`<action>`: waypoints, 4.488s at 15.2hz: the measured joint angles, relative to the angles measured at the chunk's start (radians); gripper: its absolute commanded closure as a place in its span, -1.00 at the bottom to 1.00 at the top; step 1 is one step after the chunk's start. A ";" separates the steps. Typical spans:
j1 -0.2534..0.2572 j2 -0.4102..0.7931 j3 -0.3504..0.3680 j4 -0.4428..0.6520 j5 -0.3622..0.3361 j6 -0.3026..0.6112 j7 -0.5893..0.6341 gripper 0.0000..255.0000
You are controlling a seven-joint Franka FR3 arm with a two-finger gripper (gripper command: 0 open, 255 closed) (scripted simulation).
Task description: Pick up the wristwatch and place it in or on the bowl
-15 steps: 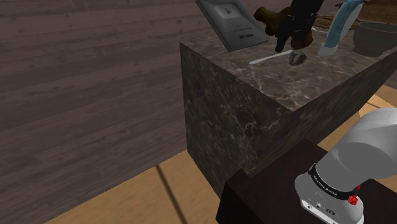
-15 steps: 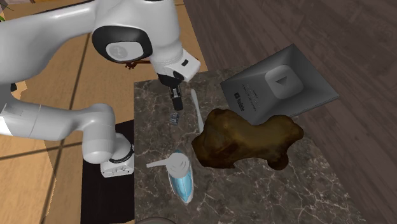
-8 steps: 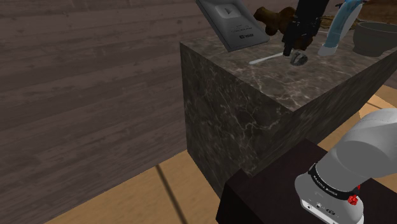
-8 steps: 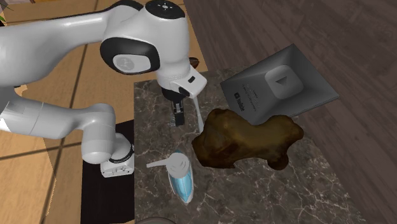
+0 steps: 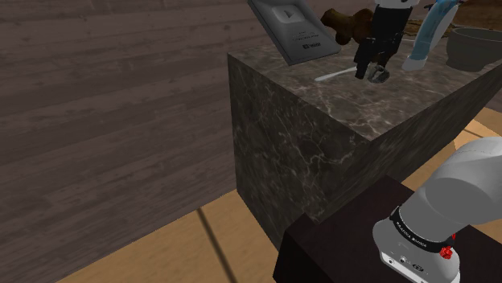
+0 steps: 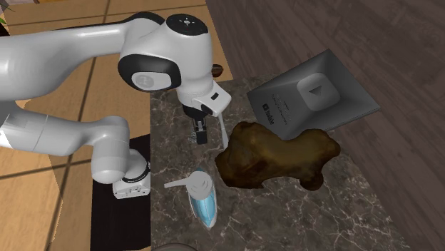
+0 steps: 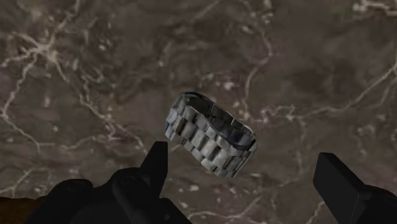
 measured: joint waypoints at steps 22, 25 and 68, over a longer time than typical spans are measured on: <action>0.003 0.030 0.005 0.128 0.006 -0.097 -0.003 1.00; 0.004 0.044 0.007 0.181 0.007 -0.137 -0.005 1.00; -0.060 0.312 -0.461 0.765 -0.174 -0.374 -0.602 1.00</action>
